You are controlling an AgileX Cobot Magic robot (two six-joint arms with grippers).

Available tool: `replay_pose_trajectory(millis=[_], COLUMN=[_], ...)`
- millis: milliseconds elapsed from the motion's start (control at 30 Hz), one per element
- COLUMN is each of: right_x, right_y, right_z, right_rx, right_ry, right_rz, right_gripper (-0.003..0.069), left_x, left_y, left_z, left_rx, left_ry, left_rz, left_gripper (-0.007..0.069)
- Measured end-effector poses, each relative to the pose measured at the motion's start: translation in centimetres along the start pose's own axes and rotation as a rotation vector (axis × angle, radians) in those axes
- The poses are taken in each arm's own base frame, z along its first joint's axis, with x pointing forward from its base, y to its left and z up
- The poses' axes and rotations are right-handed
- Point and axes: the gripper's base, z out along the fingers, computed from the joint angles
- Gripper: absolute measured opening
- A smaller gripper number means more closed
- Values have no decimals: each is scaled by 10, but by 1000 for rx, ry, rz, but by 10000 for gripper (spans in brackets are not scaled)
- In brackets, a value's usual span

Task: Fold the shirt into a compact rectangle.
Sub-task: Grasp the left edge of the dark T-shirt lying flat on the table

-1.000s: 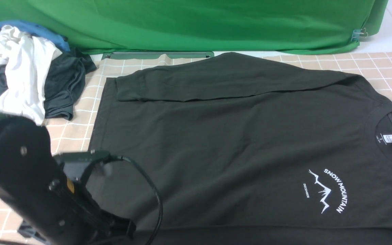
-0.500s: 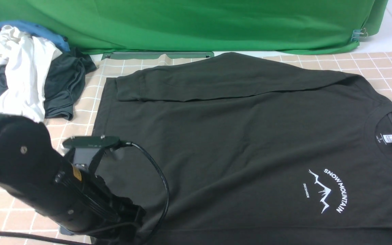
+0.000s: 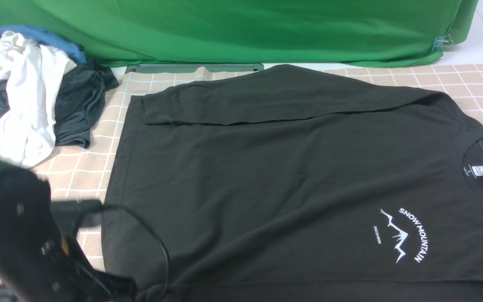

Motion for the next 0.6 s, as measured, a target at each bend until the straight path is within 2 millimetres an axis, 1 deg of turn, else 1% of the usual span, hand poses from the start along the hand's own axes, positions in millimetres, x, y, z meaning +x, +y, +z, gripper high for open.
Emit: replay_pose_trajectory(millis=[67,100,200,267,367,500,567,600], right_x=[0,0,0,0,0,0,0,0], right_y=[0,0,0,0,0,0,0,0], right_z=[0,0,0,0,0,0,0,0], right_rx=[0,0,0,0,0,0,0,0], right_ry=[0,0,0,0,0,0,0,0], right_rz=[0,0,0,0,0,0,0,0], right_gripper=[90,90,91,91,91,91,91,91], left_x=[4,5,4,2,-1,-3,-3,-3], left_y=[2,3,4,3,3,4,4,4], left_z=[8,15,19,18,18,19,20,20], left_rx=[9,18,29,40,34,21,22,21], left_ry=[-2,-26,-62,-93,-125,-131,-133,-132], left_rz=[-5,-6,-5,7,25,31,27,26], left_gripper=[134,127,148,192,315,442,490,493])
